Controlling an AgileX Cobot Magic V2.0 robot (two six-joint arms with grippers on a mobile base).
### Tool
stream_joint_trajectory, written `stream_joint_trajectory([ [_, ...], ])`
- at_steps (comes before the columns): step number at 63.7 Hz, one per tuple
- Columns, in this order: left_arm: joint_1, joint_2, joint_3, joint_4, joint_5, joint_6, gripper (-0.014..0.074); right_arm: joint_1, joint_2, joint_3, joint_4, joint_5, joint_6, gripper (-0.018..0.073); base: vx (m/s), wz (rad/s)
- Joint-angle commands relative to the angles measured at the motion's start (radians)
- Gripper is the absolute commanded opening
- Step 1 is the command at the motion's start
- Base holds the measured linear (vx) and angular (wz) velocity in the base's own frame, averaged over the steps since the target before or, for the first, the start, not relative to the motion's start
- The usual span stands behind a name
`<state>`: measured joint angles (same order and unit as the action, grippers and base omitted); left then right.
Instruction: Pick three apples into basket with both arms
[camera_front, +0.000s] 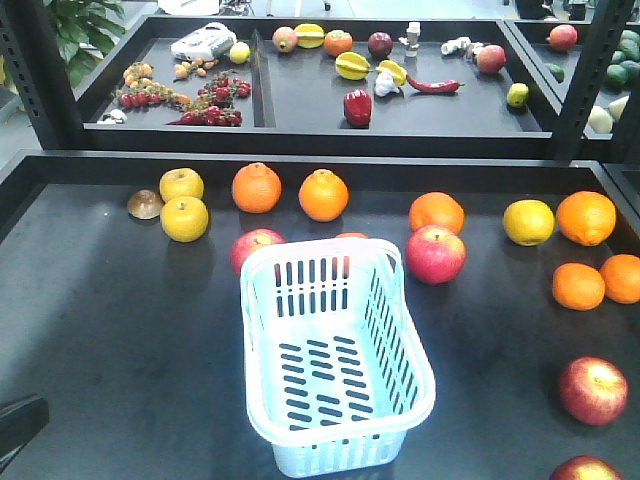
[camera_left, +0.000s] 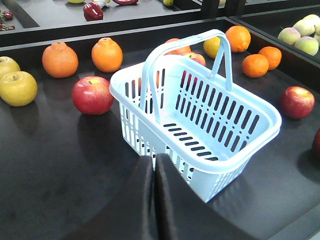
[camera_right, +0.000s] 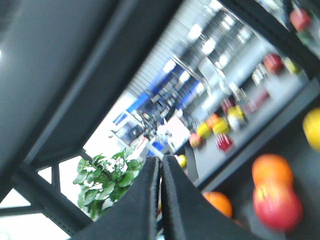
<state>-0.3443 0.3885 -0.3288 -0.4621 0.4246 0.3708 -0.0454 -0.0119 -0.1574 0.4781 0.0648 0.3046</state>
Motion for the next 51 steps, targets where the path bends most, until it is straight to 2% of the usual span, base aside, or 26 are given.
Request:
stream_joint_trajectory([
  [1, -0.002, 0.006, -0.024, -0.021, -0.058, -0.008, -0.0007, -0.005, 0.011, -0.142, -0.052, 0.022, -0.114, -0.0004, 0.00, 0.00],
  [14, -0.002, 0.006, -0.024, -0.021, -0.058, -0.012, -0.0008, -0.005, 0.138, -0.381, -0.146, 0.297, -0.250, -0.0004, 0.00, 0.00],
  [20, -0.002, 0.006, -0.024, -0.021, -0.058, -0.012, -0.0008, -0.005, 0.210, -0.466, -0.216, 0.417, -0.269, -0.0004, 0.00, 0.00],
  [34, -0.002, 0.006, -0.024, -0.021, -0.058, -0.012, -0.0008, -0.005, 0.308, -0.533, -0.299, 0.471, -0.305, -0.0004, 0.00, 0.00],
  [43, -0.002, 0.006, -0.024, -0.021, -0.058, -0.012, -0.0008, -0.005, 0.470, -0.615, -0.380, 0.699, -0.305, -0.0001, 0.00, 0.00],
  [51, -0.002, 0.006, -0.024, -0.021, -0.058, -0.012, -0.0008, -0.005, 0.618, -0.686, -0.429, 0.843, -0.345, 0.0036, 0.00, 0.00],
])
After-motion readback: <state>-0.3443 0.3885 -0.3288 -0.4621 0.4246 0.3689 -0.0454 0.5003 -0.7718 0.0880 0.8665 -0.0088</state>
